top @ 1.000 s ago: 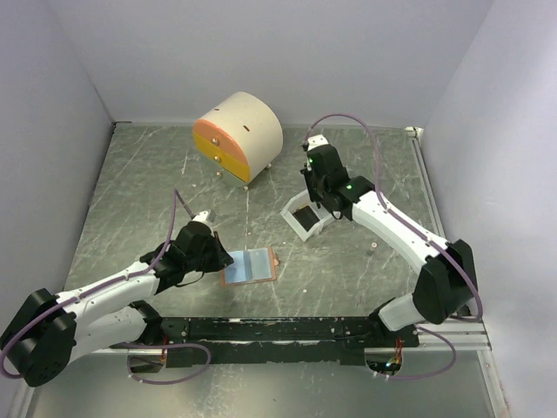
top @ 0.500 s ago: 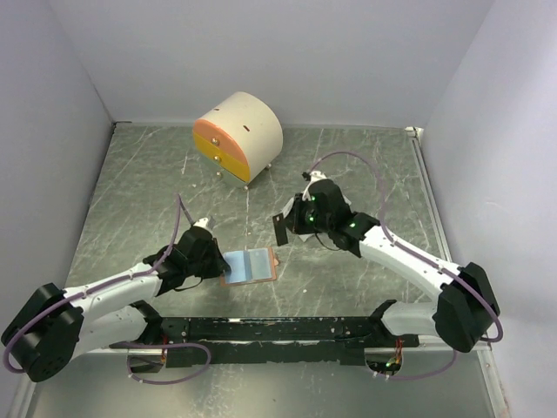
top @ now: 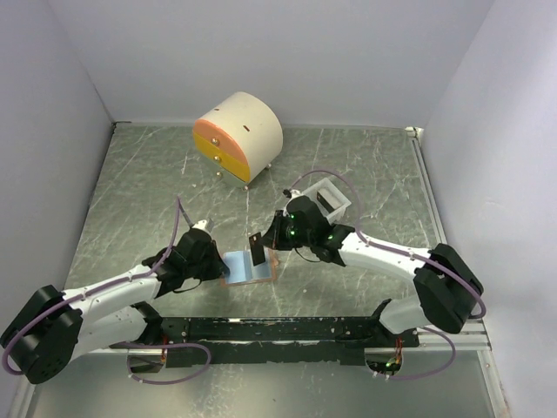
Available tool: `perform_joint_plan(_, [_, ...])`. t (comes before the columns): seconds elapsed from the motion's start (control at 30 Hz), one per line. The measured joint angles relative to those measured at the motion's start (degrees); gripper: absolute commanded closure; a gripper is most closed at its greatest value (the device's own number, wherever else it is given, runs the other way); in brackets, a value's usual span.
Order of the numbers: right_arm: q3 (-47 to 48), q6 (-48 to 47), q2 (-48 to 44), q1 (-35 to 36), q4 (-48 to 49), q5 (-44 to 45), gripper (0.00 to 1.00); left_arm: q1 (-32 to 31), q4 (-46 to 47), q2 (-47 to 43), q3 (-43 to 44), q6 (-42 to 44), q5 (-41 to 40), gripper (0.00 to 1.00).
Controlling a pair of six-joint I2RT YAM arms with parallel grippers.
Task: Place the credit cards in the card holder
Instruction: Insert the credit card into the card holder.
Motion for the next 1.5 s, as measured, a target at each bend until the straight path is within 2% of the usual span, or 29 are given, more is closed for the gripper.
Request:
perform_joint_plan(0.63, [-4.3,5.8,6.4,0.1,9.1,-1.7,1.00,0.0,0.4,0.0,-1.0,-0.7,0.0,0.93])
perform_joint_plan(1.5, [-7.6,6.6,12.9,0.1,20.0,-5.6,1.00,0.0,0.6,0.3,-1.2,-1.5,0.0,0.93])
